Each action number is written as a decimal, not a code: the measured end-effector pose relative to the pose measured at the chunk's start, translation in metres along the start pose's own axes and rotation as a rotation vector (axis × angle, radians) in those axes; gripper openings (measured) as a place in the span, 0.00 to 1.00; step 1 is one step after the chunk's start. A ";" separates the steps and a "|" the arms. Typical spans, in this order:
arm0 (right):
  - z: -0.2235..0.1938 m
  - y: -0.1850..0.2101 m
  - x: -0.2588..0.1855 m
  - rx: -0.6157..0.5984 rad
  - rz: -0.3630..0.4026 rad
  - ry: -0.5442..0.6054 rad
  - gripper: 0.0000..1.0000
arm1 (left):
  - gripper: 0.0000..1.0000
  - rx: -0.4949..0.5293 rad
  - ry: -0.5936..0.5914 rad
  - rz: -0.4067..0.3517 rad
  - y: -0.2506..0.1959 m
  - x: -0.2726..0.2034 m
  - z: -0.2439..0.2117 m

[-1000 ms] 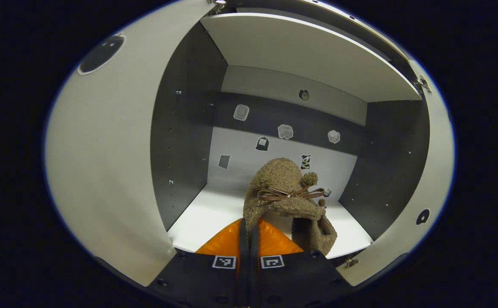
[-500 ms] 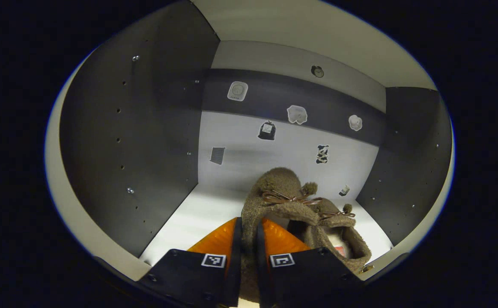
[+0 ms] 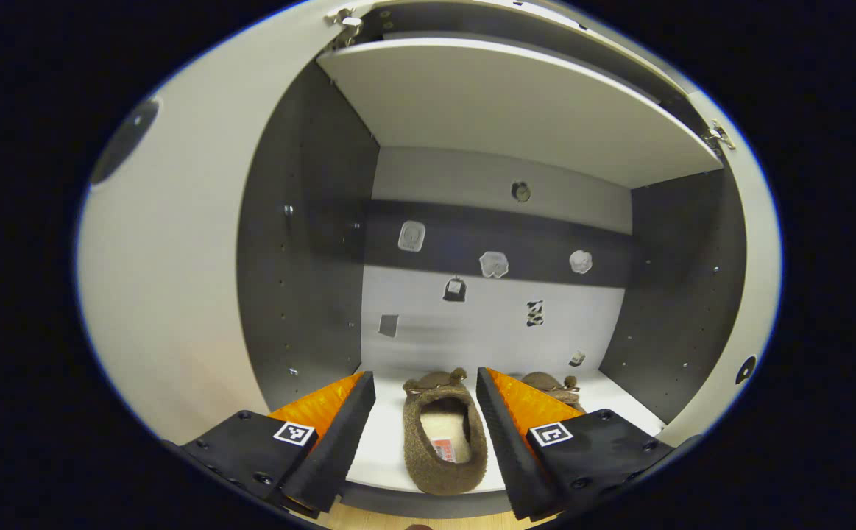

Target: Grab one shoe with the right hand and put it into the shoe cabinet, grab the other shoe with the left hand and put it into the shoe cabinet; then close the right door with the right hand and the left door with the left hand.

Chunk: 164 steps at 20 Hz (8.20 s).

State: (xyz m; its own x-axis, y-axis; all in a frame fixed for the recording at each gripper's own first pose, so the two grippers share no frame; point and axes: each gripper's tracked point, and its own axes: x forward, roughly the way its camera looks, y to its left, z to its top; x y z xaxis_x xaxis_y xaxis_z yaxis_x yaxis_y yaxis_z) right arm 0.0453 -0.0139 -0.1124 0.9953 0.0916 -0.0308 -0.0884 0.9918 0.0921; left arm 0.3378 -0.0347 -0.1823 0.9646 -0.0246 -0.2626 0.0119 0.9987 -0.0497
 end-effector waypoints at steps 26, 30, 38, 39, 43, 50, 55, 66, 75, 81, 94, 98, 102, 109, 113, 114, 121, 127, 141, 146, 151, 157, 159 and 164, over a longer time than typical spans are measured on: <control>-0.017 -0.163 -0.087 -0.124 -0.408 0.087 0.93 | 0.95 0.006 -0.151 -0.186 0.069 -0.332 -0.038; -0.037 -0.162 -0.072 -0.031 -0.374 0.131 0.93 | 0.95 0.034 -0.182 -0.100 0.107 -0.338 -0.040; -0.048 -0.150 -0.064 -0.039 -0.379 0.158 0.91 | 0.95 0.028 -0.150 -0.052 0.148 -0.333 -0.054; -0.046 -0.144 -0.063 -0.064 -0.383 0.157 0.90 | 0.95 0.022 -0.145 -0.048 0.152 -0.332 -0.055; -0.048 -0.120 -0.055 -0.064 -0.338 0.156 0.90 | 0.95 0.008 -0.147 -0.021 0.169 -0.328 -0.057; -0.059 -0.062 -0.028 -0.045 -0.223 0.155 0.90 | 0.95 0.013 -0.147 0.027 0.198 -0.329 -0.058; -0.068 -0.032 -0.003 -0.026 -0.169 0.146 0.90 | 0.95 0.025 -0.147 0.060 0.217 -0.325 -0.055; -0.091 -0.007 0.044 0.024 -0.087 0.158 0.93 | 0.95 0.022 -0.150 0.125 0.252 -0.303 -0.053; -0.072 -0.006 0.030 0.015 -0.065 0.118 0.93 | 0.95 0.006 -0.110 0.071 0.232 -0.265 -0.067; -0.047 -0.016 0.011 -0.021 -0.076 0.064 0.93 | 0.95 0.003 -0.105 -0.005 0.205 -0.259 -0.070; -0.007 -0.030 -0.031 -0.044 -0.085 -0.033 0.93 | 0.94 -0.040 -0.068 -0.202 0.114 -0.242 -0.073; -0.007 -0.035 -0.037 -0.052 -0.083 -0.034 0.93 | 0.99 0.001 -0.088 -0.172 0.099 -0.230 -0.072; -0.018 -0.044 -0.031 -0.057 -0.083 -0.024 0.93 | 0.99 -0.010 -0.129 -0.137 0.096 -0.213 -0.069; -0.045 -0.073 0.001 -0.073 -0.143 0.000 0.93 | 0.94 -0.049 -0.148 -0.117 0.094 -0.174 -0.066; -0.056 -0.079 0.020 -0.052 -0.143 0.020 0.93 | 0.94 -0.049 -0.118 -0.170 0.073 -0.155 -0.074; -0.058 -0.080 0.023 -0.049 -0.143 0.027 0.93 | 0.95 -0.047 -0.101 -0.186 0.065 -0.149 -0.078; -0.054 -0.086 0.028 -0.025 -0.151 0.044 0.93 | 0.97 0.031 -0.022 -0.171 0.033 -0.106 -0.092; -0.050 -0.085 0.028 -0.006 -0.164 0.055 0.93 | 0.98 0.051 -0.021 -0.115 0.027 -0.093 -0.093; 0.025 -0.056 -0.019 -0.061 -0.129 0.016 0.93 | 0.96 0.079 -0.122 -0.117 0.043 -0.232 -0.024; 0.057 -0.043 -0.040 -0.064 -0.116 -0.030 0.93 | 0.94 0.092 -0.206 -0.072 0.084 -0.297 0.019; 0.060 -0.029 -0.047 -0.046 -0.089 -0.027 0.93 | 0.94 0.115 -0.238 0.011 0.127 -0.329 0.035; 0.057 -0.013 -0.047 -0.059 -0.059 -0.015 0.93 | 0.96 0.079 -0.191 0.021 0.149 -0.317 0.021; 0.059 -0.013 -0.047 -0.074 -0.060 -0.018 0.92 | 0.94 0.070 -0.182 0.020 0.151 -0.312 0.019; 0.064 -0.019 -0.046 -0.093 -0.072 -0.011 0.92 | 0.94 0.048 -0.180 0.023 0.153 -0.307 0.017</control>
State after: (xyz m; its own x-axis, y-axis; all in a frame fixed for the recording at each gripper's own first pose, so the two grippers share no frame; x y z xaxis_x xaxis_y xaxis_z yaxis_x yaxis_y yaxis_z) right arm 0.0036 -0.0423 -0.0491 0.9995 0.0192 -0.0233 -0.0192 0.9998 -0.0031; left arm 0.0479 0.1262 -0.0924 0.9963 0.0025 -0.0863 -0.0024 1.0000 0.0011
